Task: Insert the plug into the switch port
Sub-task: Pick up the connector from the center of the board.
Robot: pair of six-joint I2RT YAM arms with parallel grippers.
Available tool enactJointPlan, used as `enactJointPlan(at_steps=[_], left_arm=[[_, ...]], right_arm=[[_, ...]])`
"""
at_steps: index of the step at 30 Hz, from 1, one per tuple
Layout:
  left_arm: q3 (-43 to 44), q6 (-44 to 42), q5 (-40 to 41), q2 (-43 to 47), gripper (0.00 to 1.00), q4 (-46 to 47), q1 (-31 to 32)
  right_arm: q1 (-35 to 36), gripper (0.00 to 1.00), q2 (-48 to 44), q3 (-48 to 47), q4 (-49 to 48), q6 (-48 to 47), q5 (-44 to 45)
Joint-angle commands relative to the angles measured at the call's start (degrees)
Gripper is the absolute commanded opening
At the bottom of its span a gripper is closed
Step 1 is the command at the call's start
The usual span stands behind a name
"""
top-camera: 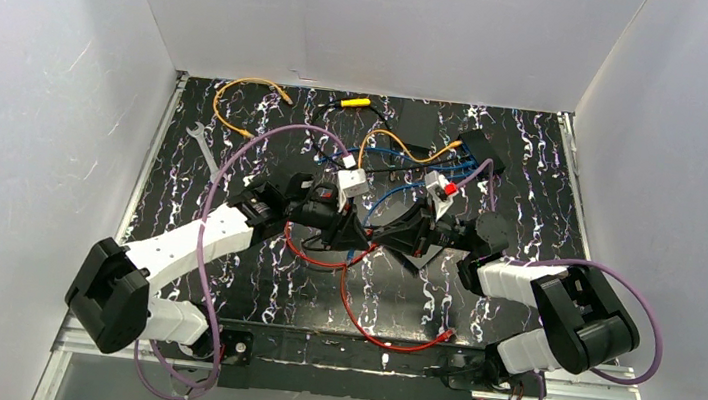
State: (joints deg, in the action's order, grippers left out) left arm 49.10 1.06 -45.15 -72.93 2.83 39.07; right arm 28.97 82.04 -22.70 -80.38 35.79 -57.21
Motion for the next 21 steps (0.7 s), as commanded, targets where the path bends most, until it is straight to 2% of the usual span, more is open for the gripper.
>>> enactJointPlan(at_steps=[1,8,14,19,21], left_arm=[[1.0,-0.8,-2.4,-0.8,0.25,-1.7,-0.4],[1.6,0.0,-4.4,-1.6,0.23,0.0,-0.4],[1.9,0.4,-4.8,-1.1,0.19,0.3,-0.4],[2.3,0.8,-5.5,-1.1,0.01,0.3,-0.4],[2.3,0.8,-5.0,-1.0,0.0,-0.1,-0.4]], right_arm=[[0.2,0.02,-1.3,0.1,-5.3,-0.1,-0.4],[0.2,0.02,-0.6,-0.1,-5.7,0.3,-0.8],[0.3,0.02,-0.1,-0.3,-5.9,0.5,-1.2],[0.3,0.02,0.5,-0.6,-6.0,0.9,-1.6],[0.3,0.02,0.5,-0.5,-6.0,0.9,-1.7]])
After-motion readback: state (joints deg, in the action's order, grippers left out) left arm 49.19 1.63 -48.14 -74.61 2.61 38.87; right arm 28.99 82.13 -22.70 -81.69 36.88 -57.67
